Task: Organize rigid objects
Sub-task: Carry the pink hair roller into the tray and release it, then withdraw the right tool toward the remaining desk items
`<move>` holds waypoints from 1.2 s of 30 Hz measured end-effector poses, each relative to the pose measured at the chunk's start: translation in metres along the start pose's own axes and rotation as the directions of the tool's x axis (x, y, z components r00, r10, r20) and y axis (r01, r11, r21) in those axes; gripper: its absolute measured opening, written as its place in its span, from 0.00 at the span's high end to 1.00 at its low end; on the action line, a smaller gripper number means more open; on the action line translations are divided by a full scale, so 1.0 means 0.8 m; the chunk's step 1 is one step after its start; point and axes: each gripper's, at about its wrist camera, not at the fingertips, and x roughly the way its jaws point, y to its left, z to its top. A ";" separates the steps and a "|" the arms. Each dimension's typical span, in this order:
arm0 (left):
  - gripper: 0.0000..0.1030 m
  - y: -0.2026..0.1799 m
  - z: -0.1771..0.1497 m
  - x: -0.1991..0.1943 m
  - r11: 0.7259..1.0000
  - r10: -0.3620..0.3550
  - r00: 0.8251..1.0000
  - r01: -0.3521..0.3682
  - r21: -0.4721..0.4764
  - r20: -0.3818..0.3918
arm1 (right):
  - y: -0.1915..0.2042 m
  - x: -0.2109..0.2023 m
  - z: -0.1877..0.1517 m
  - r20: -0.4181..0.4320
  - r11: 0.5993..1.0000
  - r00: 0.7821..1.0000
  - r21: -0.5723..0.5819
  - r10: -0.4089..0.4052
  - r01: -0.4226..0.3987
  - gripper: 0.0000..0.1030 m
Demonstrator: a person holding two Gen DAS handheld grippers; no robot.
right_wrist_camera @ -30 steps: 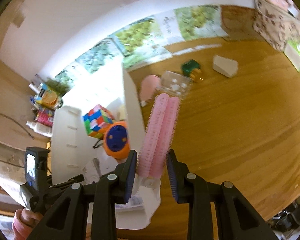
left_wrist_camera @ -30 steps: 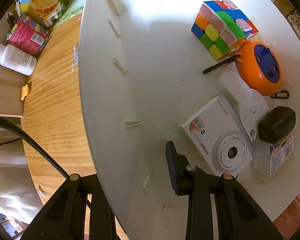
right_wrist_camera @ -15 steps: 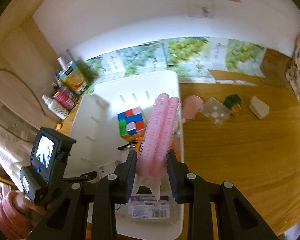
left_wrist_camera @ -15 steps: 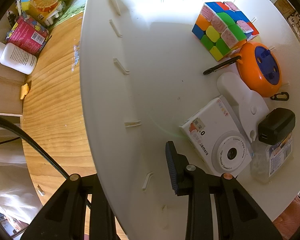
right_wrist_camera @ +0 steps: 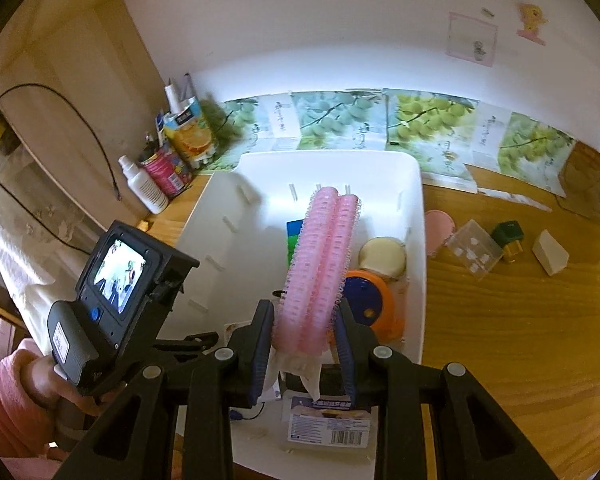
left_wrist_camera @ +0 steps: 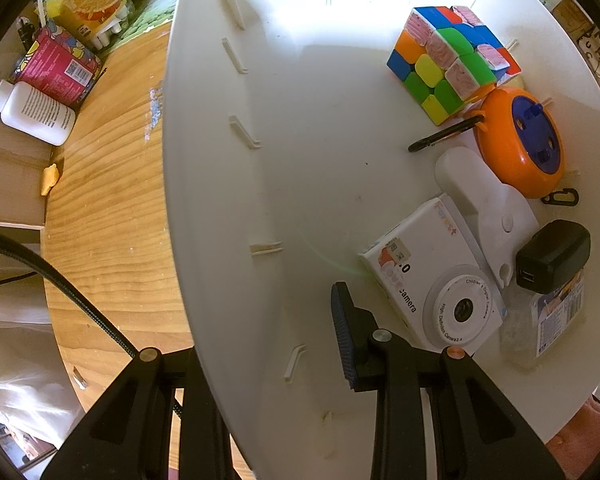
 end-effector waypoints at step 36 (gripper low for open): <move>0.69 0.002 0.011 0.006 1.000 0.005 1.000 -0.005 -0.020 -0.017 | -0.129 -0.002 0.011 0.163 0.981 0.975 0.142 -0.152 0.129 0.32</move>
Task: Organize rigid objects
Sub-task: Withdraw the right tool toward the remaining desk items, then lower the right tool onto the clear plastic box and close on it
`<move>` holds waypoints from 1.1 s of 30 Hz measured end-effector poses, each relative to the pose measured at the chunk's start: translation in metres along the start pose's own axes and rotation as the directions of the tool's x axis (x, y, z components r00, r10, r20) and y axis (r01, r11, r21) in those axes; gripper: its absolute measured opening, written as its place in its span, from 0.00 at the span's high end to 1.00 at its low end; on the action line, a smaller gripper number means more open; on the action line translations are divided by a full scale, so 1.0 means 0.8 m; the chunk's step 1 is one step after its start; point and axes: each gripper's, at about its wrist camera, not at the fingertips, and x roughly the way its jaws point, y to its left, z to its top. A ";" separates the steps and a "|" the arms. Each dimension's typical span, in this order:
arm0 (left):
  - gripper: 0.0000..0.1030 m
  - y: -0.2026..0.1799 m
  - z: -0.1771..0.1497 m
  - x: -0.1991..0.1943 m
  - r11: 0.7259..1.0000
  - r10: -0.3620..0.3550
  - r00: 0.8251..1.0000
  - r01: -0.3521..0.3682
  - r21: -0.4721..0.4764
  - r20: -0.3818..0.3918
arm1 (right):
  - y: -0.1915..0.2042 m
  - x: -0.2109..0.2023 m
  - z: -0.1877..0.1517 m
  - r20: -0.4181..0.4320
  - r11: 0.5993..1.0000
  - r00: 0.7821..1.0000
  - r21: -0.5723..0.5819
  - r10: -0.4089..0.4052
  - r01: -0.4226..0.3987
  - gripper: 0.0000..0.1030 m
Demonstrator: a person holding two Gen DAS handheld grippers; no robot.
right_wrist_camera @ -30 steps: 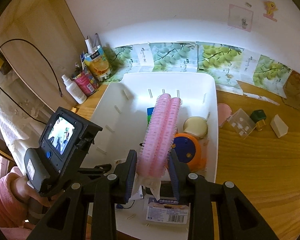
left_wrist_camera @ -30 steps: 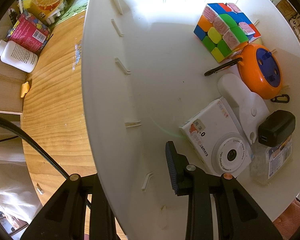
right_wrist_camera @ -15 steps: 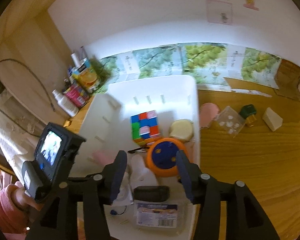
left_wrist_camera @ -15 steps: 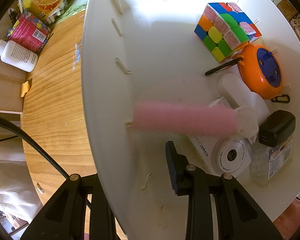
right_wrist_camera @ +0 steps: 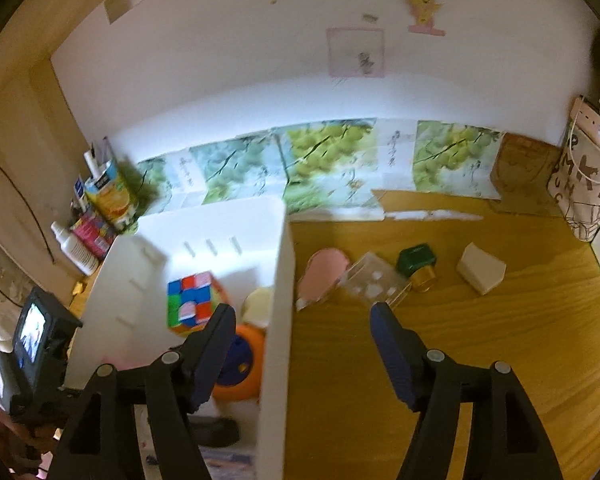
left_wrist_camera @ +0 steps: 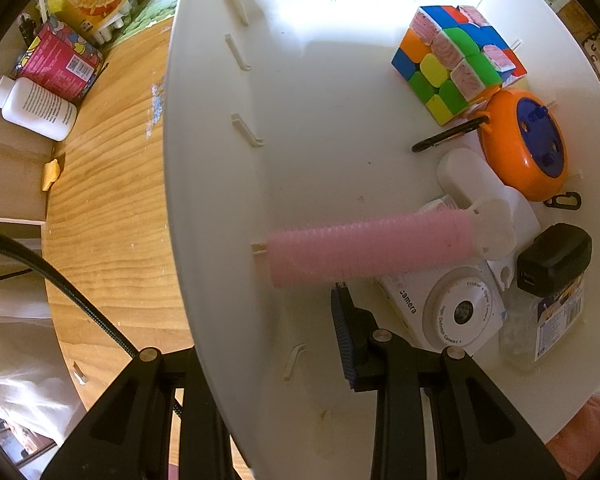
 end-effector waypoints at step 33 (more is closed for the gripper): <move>0.67 0.013 0.017 0.015 0.996 0.025 0.999 -0.026 -0.083 -0.022 | -0.103 0.117 -0.004 0.024 0.989 0.992 0.079 0.120 -0.122 0.27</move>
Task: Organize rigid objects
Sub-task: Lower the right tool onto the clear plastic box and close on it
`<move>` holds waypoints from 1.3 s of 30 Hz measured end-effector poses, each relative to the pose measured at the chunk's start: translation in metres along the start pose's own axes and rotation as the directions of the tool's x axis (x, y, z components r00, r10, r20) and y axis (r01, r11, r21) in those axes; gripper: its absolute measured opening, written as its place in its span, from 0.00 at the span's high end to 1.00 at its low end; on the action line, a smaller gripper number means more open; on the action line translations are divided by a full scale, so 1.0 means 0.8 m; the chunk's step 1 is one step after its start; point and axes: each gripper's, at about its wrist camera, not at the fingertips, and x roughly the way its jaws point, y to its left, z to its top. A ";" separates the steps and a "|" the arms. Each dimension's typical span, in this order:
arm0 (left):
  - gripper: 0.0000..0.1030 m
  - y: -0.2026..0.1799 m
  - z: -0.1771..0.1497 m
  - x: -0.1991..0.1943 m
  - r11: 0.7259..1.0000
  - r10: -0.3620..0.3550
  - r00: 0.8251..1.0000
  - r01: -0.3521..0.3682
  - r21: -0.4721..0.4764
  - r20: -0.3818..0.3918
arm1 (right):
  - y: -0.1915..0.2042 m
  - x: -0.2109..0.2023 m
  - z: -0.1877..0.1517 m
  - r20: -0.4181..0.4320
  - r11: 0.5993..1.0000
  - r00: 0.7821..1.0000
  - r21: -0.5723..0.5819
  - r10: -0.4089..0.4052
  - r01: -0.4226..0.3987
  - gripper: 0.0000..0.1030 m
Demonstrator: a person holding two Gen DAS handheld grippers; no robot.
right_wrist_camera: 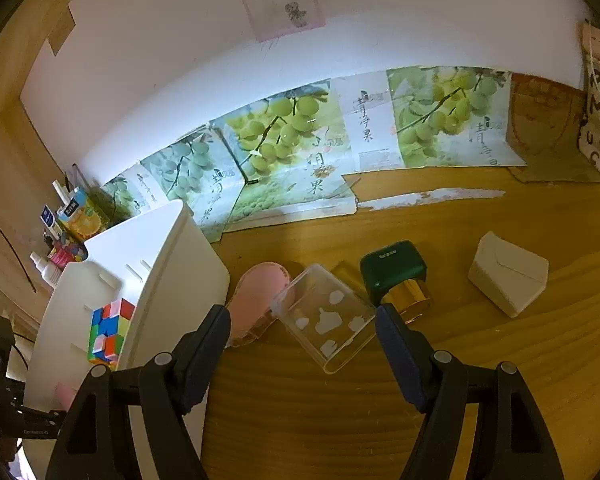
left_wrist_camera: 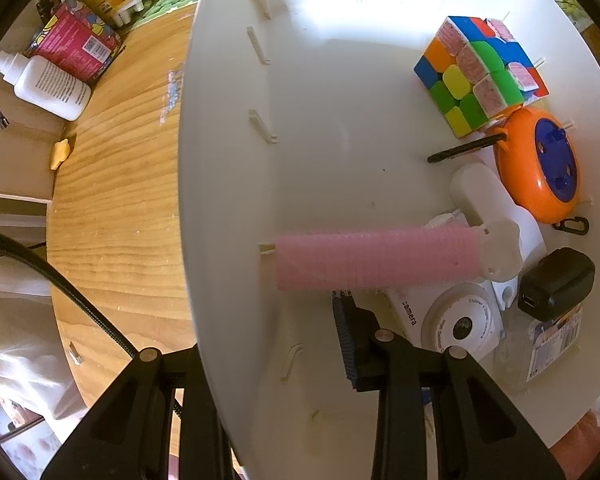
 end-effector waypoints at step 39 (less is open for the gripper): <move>0.65 -0.001 0.007 0.002 1.000 0.023 1.000 -0.023 -0.014 -0.012 | 0.003 0.065 -0.003 -0.066 0.982 0.982 -0.080 -0.176 0.170 0.19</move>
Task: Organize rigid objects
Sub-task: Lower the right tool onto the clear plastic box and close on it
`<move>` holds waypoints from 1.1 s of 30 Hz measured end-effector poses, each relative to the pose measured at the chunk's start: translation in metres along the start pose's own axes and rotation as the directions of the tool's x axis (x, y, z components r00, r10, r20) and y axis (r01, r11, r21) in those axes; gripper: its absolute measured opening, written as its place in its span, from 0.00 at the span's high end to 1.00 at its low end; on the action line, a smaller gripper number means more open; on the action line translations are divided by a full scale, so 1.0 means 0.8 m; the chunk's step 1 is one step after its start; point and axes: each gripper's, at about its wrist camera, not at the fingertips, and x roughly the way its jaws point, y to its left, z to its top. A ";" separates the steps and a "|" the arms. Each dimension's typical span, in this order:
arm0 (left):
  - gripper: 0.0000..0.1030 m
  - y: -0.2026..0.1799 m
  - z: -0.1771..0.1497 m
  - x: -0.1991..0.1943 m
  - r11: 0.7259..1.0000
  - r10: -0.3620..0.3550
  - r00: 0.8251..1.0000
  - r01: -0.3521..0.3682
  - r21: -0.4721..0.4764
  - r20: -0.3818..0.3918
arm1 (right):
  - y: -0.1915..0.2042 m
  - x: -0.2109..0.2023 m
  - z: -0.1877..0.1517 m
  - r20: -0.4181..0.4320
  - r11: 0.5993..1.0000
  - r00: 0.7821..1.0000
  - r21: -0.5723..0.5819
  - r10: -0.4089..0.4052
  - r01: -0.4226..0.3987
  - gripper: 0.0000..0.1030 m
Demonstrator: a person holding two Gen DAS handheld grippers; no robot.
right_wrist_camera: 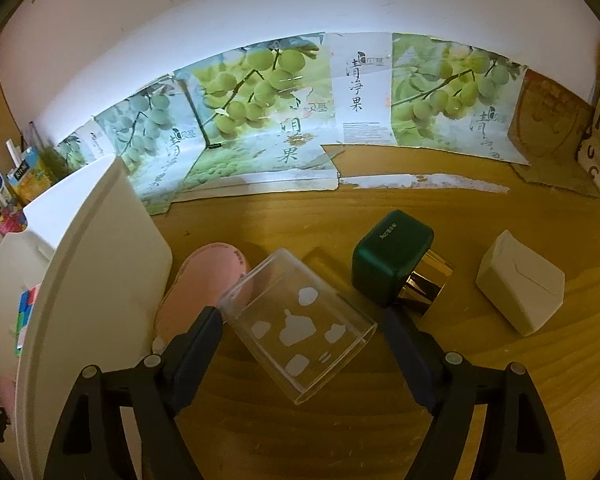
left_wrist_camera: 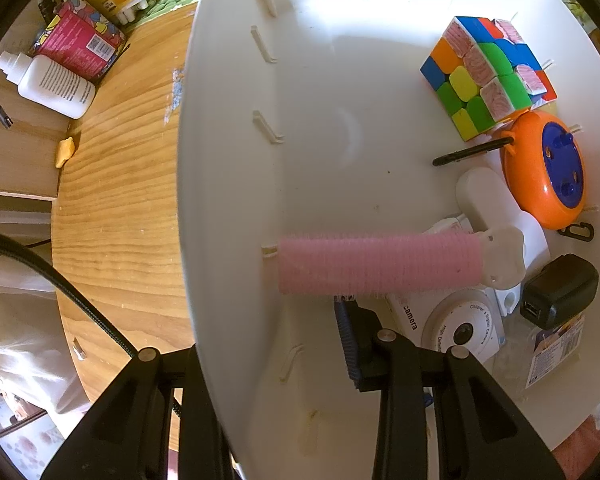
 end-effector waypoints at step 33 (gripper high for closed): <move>0.64 -0.006 -0.011 -0.006 1.000 0.008 0.999 -0.009 0.012 0.031 | 0.015 -0.025 -0.025 -0.086 0.999 0.995 -0.037 -0.040 0.037 0.41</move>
